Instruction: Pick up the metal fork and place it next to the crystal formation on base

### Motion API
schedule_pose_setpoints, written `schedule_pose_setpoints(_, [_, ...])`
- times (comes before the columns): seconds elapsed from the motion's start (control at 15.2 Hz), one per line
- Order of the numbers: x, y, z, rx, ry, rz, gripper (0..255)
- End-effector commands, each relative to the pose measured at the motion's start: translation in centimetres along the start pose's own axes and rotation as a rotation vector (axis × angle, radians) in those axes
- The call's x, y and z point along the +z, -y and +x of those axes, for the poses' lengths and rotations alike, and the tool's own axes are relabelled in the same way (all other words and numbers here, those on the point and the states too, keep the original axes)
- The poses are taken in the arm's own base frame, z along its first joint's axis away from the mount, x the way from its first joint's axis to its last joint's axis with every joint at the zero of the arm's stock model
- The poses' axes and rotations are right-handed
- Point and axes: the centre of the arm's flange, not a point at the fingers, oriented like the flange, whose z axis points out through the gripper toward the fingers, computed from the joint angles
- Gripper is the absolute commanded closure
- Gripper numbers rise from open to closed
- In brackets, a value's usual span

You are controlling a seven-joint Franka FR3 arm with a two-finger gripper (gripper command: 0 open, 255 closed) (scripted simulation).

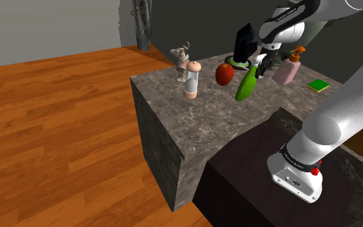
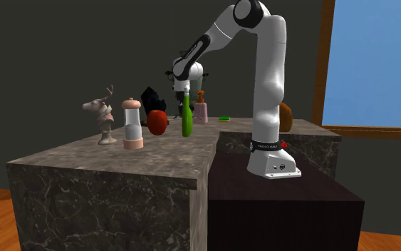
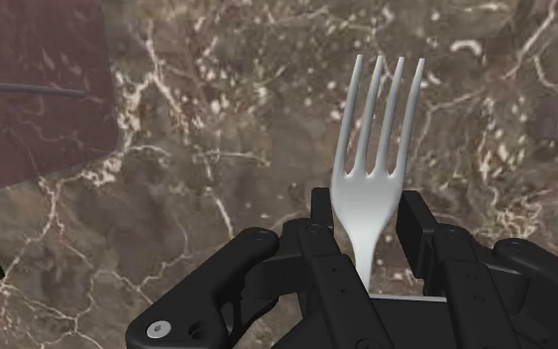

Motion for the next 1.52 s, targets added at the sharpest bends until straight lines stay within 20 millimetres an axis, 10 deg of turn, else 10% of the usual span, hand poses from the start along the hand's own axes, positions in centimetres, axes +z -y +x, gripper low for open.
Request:
schedule_pose_setpoints(0.0, [1.0,-0.1,0.1,0.0,-0.001,0.0,255])
schedule_pose_setpoints(0.86, [3.5,0.0,0.2,0.0,-0.001,0.0,255])
schedule_pose_setpoints(0.92, [3.5,0.0,0.2,0.0,-0.001,0.0,0])
schedule_pose_setpoints(1.25, [3.5,0.0,0.2,0.0,-0.001,0.0,0])
schedule_pose_setpoints(1.45, [-0.4,0.0,0.2,0.0,-0.001,0.0,0])
